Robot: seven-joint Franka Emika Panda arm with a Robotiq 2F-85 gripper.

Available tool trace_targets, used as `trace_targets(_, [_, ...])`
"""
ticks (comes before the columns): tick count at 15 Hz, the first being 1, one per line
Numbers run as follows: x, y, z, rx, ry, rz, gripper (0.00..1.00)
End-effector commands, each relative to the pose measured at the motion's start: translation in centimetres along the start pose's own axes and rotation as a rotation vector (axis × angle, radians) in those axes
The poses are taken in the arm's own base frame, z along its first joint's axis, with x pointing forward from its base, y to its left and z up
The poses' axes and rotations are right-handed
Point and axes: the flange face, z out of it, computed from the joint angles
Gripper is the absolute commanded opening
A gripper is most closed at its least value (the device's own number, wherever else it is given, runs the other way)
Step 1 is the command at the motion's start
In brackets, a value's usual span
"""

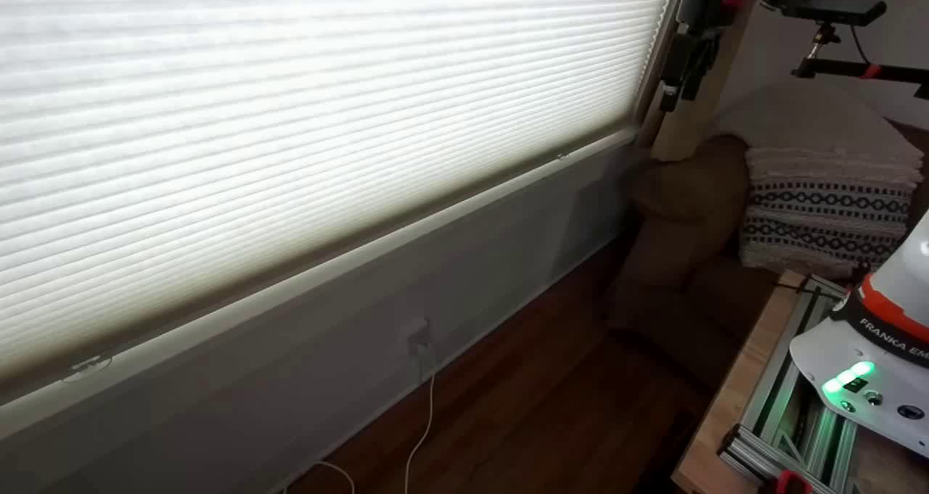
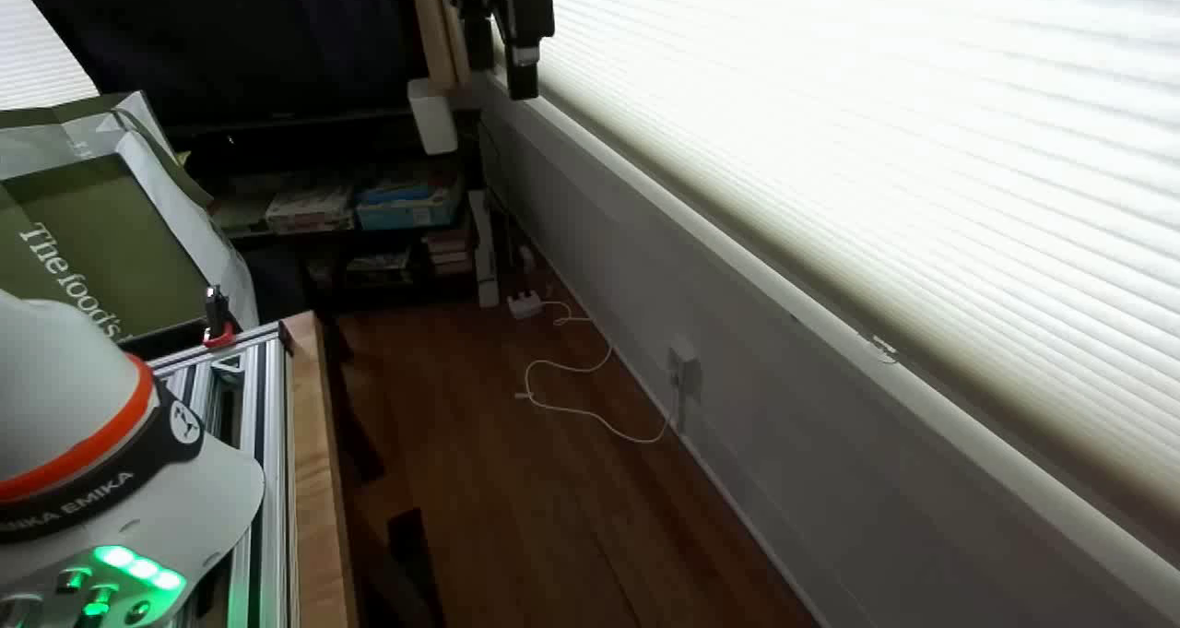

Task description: Push the blinds up

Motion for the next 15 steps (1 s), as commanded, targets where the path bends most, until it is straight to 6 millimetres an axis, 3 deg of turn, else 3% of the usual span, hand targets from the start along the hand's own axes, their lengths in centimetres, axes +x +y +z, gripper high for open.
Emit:
trace_targets(1, [0.01,-0.01,-0.05,0.000,-0.001,0.000,1.00])
trace_targets(14, [0.01,-0.01,-0.05,0.000,-0.001,0.000,1.00])
trace_targets(15, [0.85,0.62,0.28,0.054,-0.037,0.015,1.00])
